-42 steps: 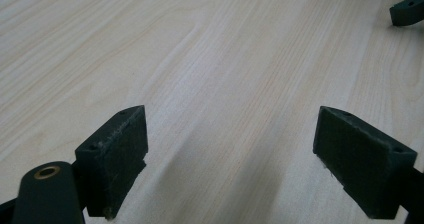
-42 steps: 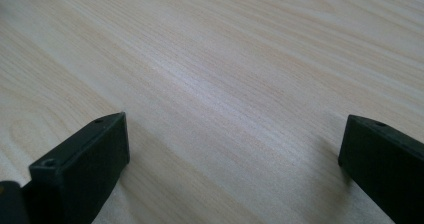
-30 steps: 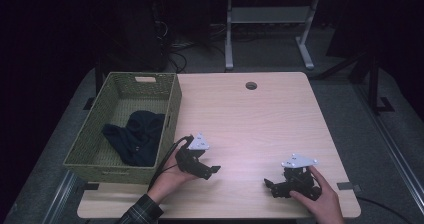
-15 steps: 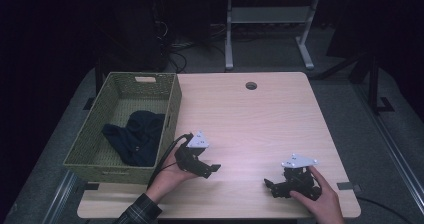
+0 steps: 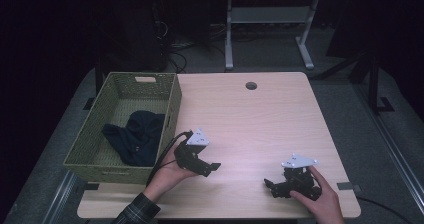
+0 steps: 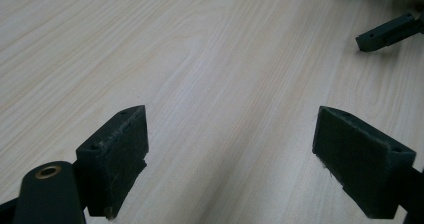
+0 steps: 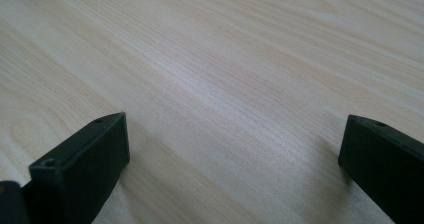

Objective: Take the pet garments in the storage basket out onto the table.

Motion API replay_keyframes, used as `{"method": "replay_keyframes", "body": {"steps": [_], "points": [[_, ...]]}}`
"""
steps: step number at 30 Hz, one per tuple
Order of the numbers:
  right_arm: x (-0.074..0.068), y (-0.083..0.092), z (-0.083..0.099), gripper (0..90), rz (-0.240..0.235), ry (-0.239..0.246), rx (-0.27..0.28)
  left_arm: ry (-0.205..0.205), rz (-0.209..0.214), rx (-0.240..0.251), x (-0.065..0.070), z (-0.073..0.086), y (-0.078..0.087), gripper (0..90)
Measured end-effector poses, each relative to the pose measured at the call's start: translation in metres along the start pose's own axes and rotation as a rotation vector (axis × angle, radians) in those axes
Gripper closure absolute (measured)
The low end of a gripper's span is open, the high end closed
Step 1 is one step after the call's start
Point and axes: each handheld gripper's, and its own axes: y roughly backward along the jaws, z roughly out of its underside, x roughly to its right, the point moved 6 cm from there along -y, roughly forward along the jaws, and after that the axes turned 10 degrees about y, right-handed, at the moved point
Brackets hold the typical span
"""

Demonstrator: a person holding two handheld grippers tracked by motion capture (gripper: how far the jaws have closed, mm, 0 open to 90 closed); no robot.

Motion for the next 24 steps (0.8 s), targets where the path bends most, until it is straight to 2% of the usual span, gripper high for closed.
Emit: {"method": "replay_keyframes", "body": {"steps": [24], "points": [[0.000, 0.000, 0.000, 0.0, 0.000, 0.000, 0.000, 0.002, 0.030, 0.022, 0.003, -0.018, 0.018, 14.2]]}}
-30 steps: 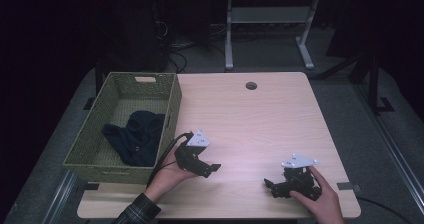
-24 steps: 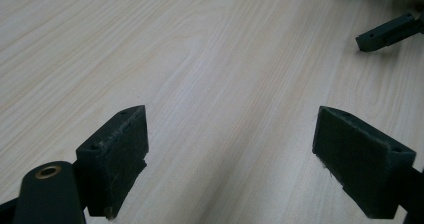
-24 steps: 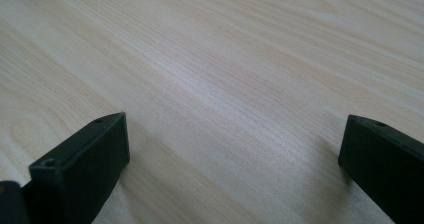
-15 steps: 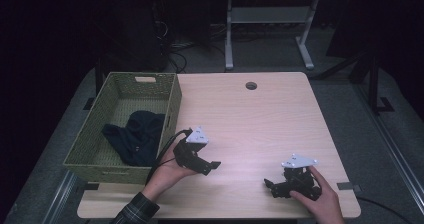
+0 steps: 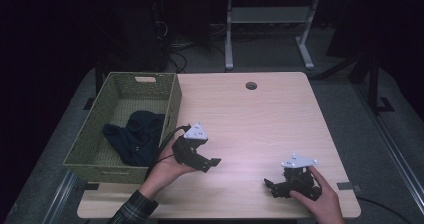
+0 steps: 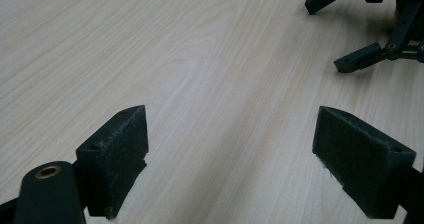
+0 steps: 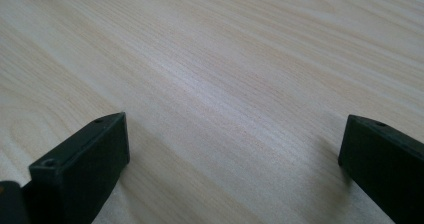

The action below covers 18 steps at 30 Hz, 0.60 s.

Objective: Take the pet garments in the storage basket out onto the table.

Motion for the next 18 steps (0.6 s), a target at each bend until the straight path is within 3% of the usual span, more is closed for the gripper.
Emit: {"method": "replay_keyframes", "body": {"steps": [18], "points": [[0.000, 0.000, 0.000, 0.0, 0.000, 0.000, 0.000, 0.008, -0.005, 0.032, -0.008, -0.017, 0.020, 14.2]]}}
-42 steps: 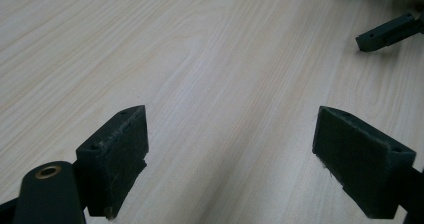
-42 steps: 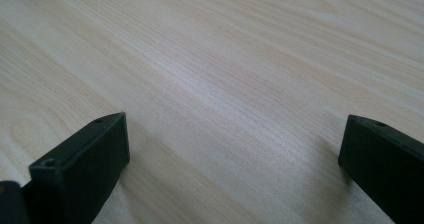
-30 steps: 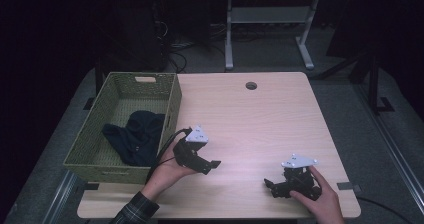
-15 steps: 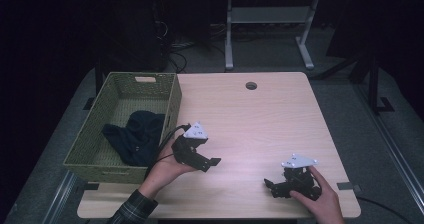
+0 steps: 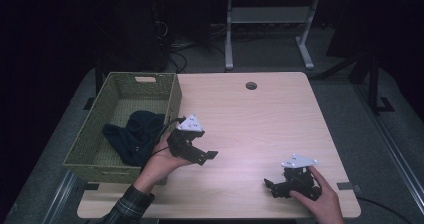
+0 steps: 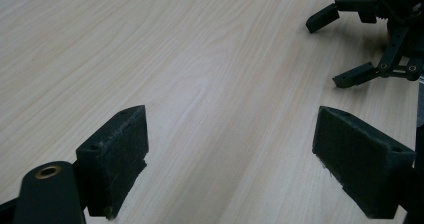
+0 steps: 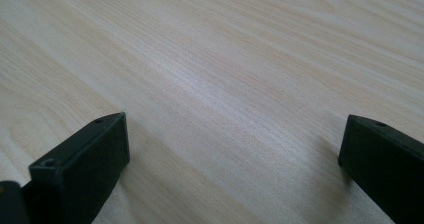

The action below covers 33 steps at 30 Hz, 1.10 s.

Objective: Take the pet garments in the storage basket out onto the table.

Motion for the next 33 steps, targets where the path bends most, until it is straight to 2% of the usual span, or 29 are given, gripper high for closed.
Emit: {"method": "replay_keyframes", "body": {"steps": [5, 6, 10, 20, 33], "points": [[0.000, 0.000, 0.000, 0.0, 0.000, 0.001, 0.001, -0.007, -0.002, -0.004, -0.003, -0.003, 0.004, 14.2], [0.000, 0.000, 0.000, 0.0, 0.000, 0.001, 0.001, 0.003, 0.000, 0.001, -0.003, -0.004, 0.004, 14.2], [0.000, 0.000, 0.000, 0.0, 0.000, 0.001, 0.000, -0.008, 0.001, 0.002, -0.005, -0.009, 0.009, 14.2], [0.000, 0.000, 0.000, 0.0, 0.000, 0.001, 0.001, -0.004, -0.002, 0.023, -0.010, -0.018, 0.018, 14.2], [0.000, 0.000, 0.000, 0.0, 0.001, 0.002, 0.001, 0.006, -0.017, 0.035, -0.021, -0.018, 0.038, 14.3]]}}
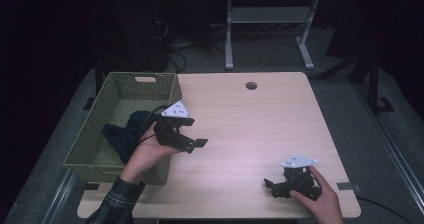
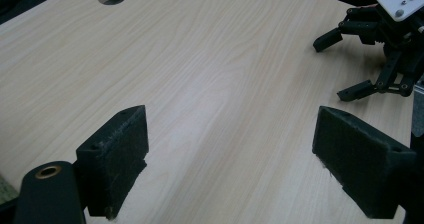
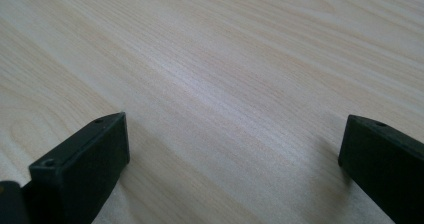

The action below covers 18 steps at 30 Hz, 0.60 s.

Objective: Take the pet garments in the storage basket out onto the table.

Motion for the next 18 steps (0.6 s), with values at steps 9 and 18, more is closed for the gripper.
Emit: {"method": "replay_keyframes", "body": {"steps": [9, 18], "points": [[0.000, 0.000, 0.000, 0.0, 0.000, 0.002, 0.001, 0.019, -0.024, 0.004, -0.012, 0.002, 0.013, 14.4], [0.000, 0.000, 0.000, 0.0, 0.000, 0.001, 0.001, 0.040, -0.046, 0.017, -0.023, 0.006, 0.027, 14.4]]}}
